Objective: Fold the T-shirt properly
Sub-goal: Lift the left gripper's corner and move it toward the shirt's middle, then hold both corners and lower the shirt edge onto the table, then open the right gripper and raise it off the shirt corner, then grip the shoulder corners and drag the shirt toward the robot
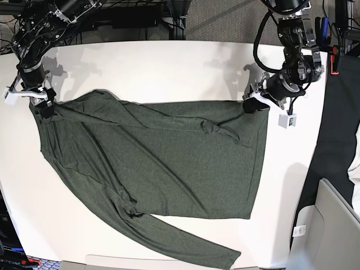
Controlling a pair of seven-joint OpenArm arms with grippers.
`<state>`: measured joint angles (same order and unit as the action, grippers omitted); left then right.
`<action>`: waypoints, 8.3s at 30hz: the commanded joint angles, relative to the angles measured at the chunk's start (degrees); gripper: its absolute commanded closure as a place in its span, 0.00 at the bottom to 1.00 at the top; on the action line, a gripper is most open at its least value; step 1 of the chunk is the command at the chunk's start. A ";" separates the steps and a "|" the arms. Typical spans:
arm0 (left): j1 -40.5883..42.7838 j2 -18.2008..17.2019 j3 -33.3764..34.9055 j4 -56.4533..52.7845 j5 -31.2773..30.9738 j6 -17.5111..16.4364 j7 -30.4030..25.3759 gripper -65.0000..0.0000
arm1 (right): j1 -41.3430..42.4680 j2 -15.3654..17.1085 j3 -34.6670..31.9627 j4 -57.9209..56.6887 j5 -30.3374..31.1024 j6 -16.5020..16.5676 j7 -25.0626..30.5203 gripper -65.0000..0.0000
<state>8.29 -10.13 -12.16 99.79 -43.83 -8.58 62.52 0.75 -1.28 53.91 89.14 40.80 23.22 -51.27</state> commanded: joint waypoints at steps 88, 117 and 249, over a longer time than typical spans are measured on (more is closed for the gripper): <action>-5.17 3.14 -11.70 -9.55 -18.19 7.66 6.18 0.63 | -3.70 -0.17 -2.09 1.19 5.40 0.91 1.02 0.50; -5.17 1.47 -11.88 -14.91 -18.01 7.57 7.94 0.40 | -3.70 -0.35 -2.26 1.19 5.40 1.00 1.11 0.50; -1.22 3.14 -10.91 -9.90 -9.92 5.19 7.15 0.98 | 2.19 1.94 10.57 -12.09 6.19 2.32 -2.58 0.68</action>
<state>7.27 -6.66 -23.03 89.21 -54.54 -3.62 68.79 3.16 0.80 64.36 77.80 48.01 27.22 -52.29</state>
